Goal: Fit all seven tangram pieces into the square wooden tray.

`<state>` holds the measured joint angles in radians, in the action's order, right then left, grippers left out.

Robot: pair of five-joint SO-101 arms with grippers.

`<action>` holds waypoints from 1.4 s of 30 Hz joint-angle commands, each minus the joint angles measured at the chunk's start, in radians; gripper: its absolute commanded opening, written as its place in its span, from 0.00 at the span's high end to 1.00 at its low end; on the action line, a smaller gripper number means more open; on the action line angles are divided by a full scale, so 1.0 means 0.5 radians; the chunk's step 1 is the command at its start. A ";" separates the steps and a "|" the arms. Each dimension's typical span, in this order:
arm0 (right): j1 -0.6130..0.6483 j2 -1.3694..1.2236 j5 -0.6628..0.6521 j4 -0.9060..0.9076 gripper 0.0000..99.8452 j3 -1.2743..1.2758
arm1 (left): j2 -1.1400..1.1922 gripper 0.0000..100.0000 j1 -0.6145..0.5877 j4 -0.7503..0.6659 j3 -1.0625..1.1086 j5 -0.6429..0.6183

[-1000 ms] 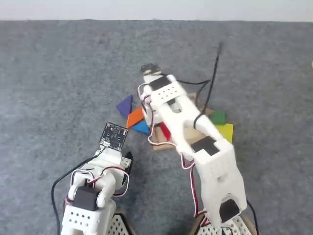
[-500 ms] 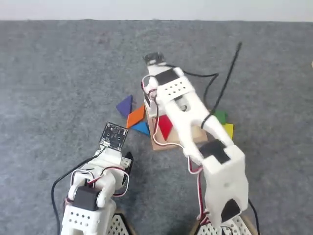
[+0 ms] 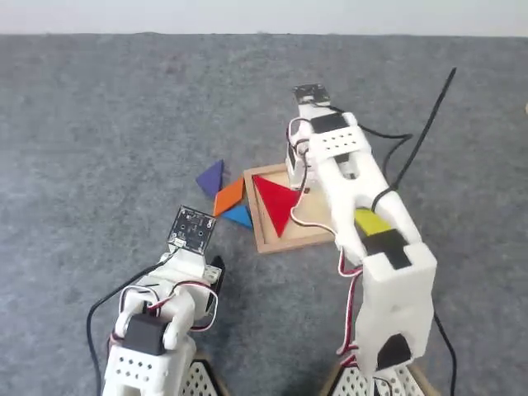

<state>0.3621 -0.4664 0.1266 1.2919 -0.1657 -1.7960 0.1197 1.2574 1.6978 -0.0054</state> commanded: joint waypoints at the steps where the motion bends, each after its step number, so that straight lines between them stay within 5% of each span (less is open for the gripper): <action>1: 0.005 0.011 -0.037 -0.063 0.72 -0.015 | -0.043 0.90 -0.006 0.009 -0.029 -0.018; 25: 0.557 -0.112 -0.025 -0.087 0.72 -0.006 | -0.043 0.90 -0.006 0.009 -0.029 -0.018; 42: -0.044 -0.137 -0.028 -0.057 0.72 -0.003 | -0.043 0.90 -0.006 0.009 -0.029 -0.018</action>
<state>0.4020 -0.5447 0.1174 1.2582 -0.1596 -1.7960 0.1197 1.2574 1.6978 -0.0054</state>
